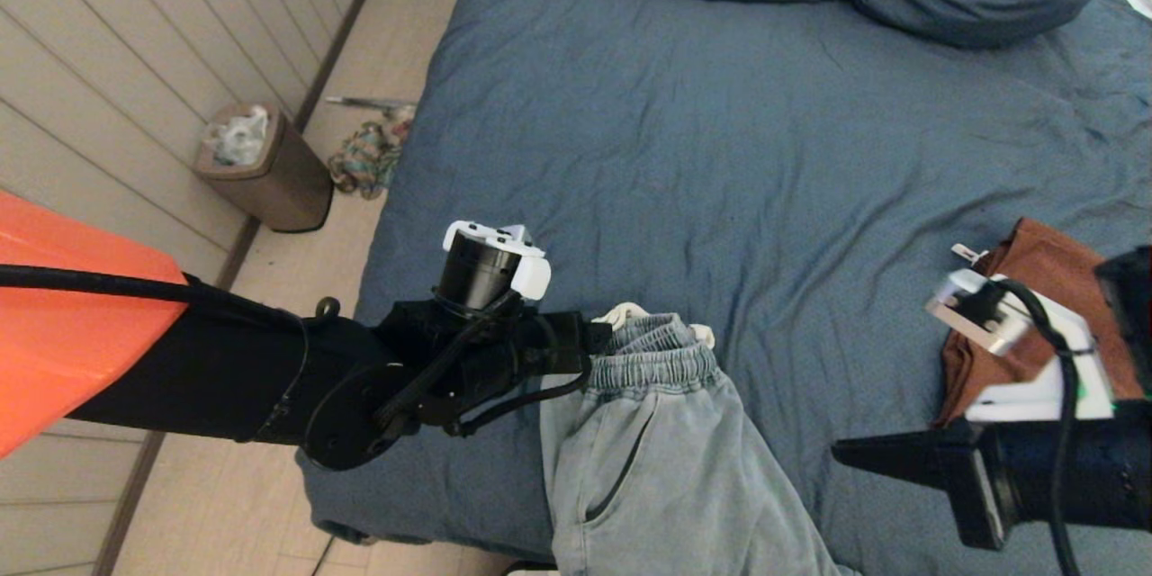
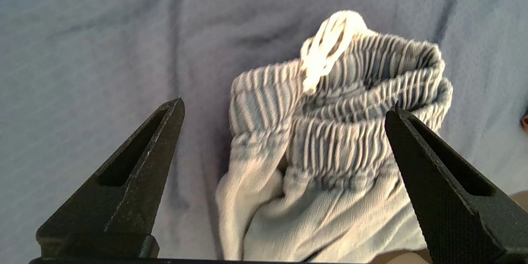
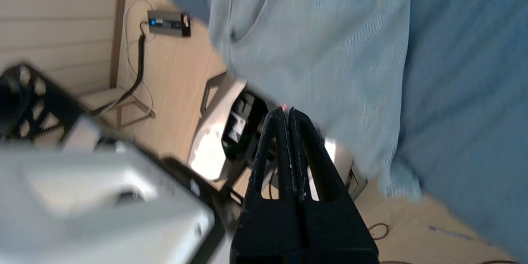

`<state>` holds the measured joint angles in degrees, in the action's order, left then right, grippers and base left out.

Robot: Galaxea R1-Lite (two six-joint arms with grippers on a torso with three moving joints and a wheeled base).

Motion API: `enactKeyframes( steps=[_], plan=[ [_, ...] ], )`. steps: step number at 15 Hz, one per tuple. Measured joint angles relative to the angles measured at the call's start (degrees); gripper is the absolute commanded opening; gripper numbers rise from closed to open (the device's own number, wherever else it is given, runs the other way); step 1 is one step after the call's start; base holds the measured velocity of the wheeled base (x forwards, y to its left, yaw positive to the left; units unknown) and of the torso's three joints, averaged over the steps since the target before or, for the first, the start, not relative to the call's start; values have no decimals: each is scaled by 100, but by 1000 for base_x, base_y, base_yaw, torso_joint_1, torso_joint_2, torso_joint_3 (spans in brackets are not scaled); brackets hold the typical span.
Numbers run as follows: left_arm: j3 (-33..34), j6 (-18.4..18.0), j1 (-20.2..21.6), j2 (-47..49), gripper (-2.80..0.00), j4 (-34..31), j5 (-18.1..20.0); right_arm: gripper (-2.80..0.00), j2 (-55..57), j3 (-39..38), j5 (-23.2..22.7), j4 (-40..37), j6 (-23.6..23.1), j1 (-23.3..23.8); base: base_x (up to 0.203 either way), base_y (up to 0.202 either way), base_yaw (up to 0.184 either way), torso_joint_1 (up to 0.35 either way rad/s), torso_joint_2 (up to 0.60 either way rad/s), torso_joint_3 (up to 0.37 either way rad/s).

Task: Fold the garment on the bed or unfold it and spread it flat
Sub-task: Unford the blue shorts

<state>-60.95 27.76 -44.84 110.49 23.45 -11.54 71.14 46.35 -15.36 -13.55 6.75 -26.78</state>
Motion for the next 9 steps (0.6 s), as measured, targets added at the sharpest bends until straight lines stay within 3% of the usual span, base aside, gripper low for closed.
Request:
enactKeyframes(
  steps=[5, 9],
  plan=[
    [750, 57, 156, -197, 0, 91, 9, -280, 1480, 1161, 192, -29, 39, -559, 0, 0, 0, 0, 0, 0],
    [1177, 2, 256, 82, 0, 981, -46, -280, 2329, 1765, 519, -247, 11, -1160, 0, 0, 0, 0, 0, 0]
  ],
)
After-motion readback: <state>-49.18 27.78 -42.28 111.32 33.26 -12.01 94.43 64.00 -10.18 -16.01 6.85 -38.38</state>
